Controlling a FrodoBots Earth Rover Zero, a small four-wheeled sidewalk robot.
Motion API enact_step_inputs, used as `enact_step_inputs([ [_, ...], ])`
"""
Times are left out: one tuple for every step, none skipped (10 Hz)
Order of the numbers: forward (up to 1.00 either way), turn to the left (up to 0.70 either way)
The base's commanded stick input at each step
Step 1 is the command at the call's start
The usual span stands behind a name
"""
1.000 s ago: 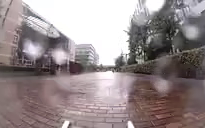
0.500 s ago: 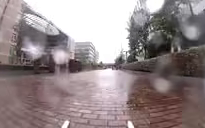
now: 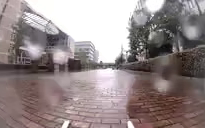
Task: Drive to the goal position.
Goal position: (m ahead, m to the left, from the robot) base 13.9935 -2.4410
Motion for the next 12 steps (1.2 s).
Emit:
enact_step_inputs([
  [0.7, 0.0],
  [0.7, 0.0],
  [0.7, 0.0],
  [0.7, 0.0],
  [0.7, 0.0],
  [0.7, 0.0],
  [0.7, 0.0],
  [0.7, 0.0],
  [0.7, 0.0],
  [0.7, 0.0],
  [0.7, 0.0],
  [0.7, 0.0],
])
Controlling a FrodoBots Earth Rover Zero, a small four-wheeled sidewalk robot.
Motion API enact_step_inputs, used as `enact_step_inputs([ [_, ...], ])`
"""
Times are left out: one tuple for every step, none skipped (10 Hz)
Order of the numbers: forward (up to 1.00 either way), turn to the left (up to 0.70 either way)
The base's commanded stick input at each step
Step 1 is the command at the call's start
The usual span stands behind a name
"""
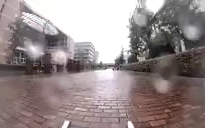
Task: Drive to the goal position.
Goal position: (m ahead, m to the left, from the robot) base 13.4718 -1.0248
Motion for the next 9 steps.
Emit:
enact_step_inputs([
  [0.7, 0.0],
  [0.7, 0.0],
  [0.7, 0.0],
  [0.7, 0.0],
  [0.7, 0.0],
  [0.7, 0.0],
  [0.7, 0.0],
  [0.7, 0.0],
  [0.7, 0.0],
])
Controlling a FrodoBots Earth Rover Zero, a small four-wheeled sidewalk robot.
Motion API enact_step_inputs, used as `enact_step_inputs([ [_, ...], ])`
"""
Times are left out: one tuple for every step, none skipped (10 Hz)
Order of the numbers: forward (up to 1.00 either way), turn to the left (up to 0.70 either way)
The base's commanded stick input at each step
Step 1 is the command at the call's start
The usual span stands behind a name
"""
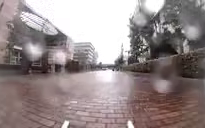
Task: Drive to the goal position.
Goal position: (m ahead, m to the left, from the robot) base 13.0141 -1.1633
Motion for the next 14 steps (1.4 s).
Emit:
enact_step_inputs([
  [0.7, 0.0],
  [0.7, 0.0],
  [0.7, 0.0],
  [0.7, 0.0],
  [0.7, 0.0],
  [0.7, 0.0],
  [0.7, 0.0],
  [0.7, 0.0],
  [0.7, 0.0],
  [0.7, 0.0],
  [0.7, 0.0],
  [0.7, 0.0],
  [0.7, 0.0],
  [0.7, 0.0],
])
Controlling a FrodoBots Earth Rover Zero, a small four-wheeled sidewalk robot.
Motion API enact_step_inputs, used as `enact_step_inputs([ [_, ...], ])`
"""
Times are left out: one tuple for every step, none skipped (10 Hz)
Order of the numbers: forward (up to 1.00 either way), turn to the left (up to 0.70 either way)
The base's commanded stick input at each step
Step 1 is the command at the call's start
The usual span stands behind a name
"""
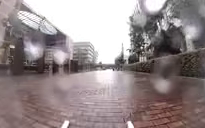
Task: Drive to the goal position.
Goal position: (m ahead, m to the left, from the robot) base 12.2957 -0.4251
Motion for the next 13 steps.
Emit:
enact_step_inputs([
  [0.7, 0.0],
  [0.7, 0.0],
  [0.7, 0.0],
  [0.7, 0.0],
  [0.7, 0.0],
  [0.7, 0.0],
  [0.7, 0.0],
  [0.7, 0.0],
  [0.7, 0.0],
  [0.7, 0.0],
  [0.7, 0.0],
  [0.7, 0.0],
  [0.7, 0.0],
])
